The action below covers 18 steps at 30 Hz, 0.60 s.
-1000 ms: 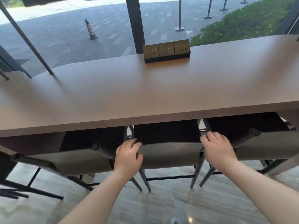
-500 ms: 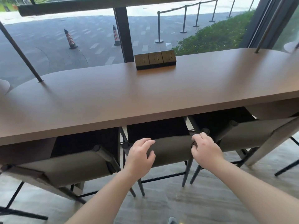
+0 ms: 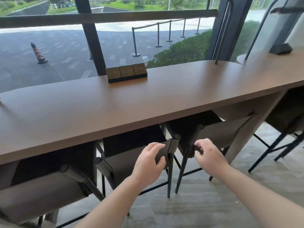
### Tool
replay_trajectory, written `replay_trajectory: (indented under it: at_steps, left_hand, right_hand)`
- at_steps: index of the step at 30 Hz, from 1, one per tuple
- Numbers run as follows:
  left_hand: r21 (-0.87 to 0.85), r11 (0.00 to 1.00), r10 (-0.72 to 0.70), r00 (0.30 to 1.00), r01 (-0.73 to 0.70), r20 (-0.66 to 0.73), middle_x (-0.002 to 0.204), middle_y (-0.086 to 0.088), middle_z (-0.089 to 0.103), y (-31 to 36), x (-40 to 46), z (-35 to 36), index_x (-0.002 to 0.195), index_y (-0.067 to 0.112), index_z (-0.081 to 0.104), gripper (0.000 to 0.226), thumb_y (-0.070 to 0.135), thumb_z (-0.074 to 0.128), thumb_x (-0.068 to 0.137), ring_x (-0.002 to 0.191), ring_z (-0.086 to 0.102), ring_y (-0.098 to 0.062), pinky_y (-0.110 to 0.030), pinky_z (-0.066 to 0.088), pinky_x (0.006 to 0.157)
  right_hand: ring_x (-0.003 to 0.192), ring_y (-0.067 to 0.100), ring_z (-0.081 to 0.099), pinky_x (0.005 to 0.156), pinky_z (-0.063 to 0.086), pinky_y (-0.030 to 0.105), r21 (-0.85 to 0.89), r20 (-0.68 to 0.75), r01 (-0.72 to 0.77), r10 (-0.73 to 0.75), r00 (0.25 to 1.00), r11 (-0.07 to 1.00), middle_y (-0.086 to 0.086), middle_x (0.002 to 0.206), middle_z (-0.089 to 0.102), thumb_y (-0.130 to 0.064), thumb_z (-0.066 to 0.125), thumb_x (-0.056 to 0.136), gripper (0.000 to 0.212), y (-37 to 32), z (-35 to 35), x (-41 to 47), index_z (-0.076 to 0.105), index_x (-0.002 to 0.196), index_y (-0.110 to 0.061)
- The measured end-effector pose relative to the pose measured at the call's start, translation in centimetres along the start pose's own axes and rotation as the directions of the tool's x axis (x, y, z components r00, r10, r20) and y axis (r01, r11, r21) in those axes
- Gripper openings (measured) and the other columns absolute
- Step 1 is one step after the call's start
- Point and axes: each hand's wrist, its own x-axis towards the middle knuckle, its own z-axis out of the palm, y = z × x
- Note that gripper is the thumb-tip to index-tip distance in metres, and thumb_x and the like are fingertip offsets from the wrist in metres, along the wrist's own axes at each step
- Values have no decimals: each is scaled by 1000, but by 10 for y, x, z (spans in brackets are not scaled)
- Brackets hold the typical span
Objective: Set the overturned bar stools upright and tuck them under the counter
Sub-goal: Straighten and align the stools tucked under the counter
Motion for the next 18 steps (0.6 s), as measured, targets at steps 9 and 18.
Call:
replay_trajectory:
  at_steps: [9, 18]
  left_hand:
    - [-492, 830, -317, 948, 264, -26, 109, 19, 66, 60, 78, 87, 114, 47, 60, 35, 33, 60, 83, 99, 63, 0, -15, 51, 78]
    - [-673, 612, -614, 786, 414, -75, 100, 11, 73, 128, 158, 178, 109, 31, 69, 19, 27, 55, 98, 95, 70, -9, -30, 55, 79]
  right_hand:
    - [91, 8, 61, 76, 48, 24, 475, 104, -190, 160, 982, 859, -7, 98, 63, -27, 59, 92, 12, 89, -40, 66, 59, 97, -37]
    - [85, 9, 71, 67, 56, 24, 705, 331, -381, 198, 923, 598, -2, 100, 70, -30, 53, 96, 14, 214, -100, 138, 67, 101, -28]
